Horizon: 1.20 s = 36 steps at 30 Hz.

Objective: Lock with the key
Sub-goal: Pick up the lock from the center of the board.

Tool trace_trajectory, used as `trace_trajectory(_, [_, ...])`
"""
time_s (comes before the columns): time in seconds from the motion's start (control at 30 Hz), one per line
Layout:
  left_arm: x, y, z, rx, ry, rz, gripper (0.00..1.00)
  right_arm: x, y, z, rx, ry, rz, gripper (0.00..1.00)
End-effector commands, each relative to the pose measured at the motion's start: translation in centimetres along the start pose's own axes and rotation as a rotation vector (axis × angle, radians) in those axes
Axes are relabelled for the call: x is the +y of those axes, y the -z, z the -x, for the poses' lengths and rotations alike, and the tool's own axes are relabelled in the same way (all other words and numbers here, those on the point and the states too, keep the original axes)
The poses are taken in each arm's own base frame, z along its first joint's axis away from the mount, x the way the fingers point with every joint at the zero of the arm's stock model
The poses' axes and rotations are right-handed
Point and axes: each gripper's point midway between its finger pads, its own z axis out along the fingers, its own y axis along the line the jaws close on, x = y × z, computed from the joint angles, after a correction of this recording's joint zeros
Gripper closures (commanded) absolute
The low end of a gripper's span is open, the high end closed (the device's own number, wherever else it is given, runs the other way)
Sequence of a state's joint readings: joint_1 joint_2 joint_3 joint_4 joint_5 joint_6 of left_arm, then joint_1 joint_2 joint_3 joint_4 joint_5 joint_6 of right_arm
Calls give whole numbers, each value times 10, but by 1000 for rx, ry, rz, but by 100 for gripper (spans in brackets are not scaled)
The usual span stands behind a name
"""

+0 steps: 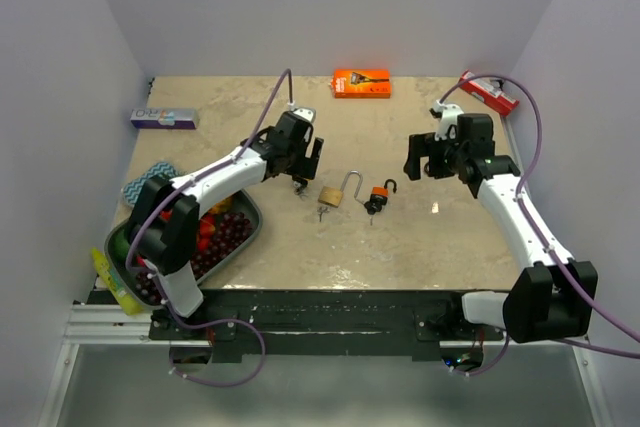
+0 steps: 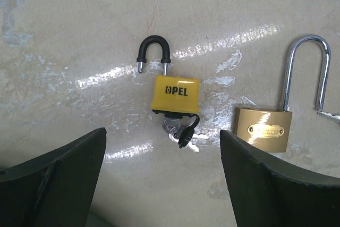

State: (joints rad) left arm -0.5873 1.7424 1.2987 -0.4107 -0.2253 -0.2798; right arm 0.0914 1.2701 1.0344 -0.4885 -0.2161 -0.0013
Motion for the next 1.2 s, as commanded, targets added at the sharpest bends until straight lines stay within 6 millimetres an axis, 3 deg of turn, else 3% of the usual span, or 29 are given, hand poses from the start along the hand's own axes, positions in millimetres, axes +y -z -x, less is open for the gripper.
trace_trajectory(0.0, [-9, -9, 16, -44, 59, 36, 10, 0, -6, 3, -18, -25, 3, 1])
trace_trajectory(0.3, [-17, -42, 2, 17, 58, 56, 19, 4, -13, 5, -16, -39, 31, 1])
trace_trajectory(0.97, [-23, -80, -15, 69, 67, 70, 34, 1, -23, 6, 0, -45, 29, 1])
trace_trajectory(1.03, [-24, -82, -14, 70, 72, 69, 37, 2, -24, 6, 2, -44, 33, 1])
trace_trajectory(1.13, [-25, -85, -16, 74, 71, 69, 51, 3, -25, 8, -1, -48, 36, 1])
trace_trajectory(1.17, [-24, -84, -15, 75, 76, 72, 60, 3, -26, 8, -2, -47, 41, 1])
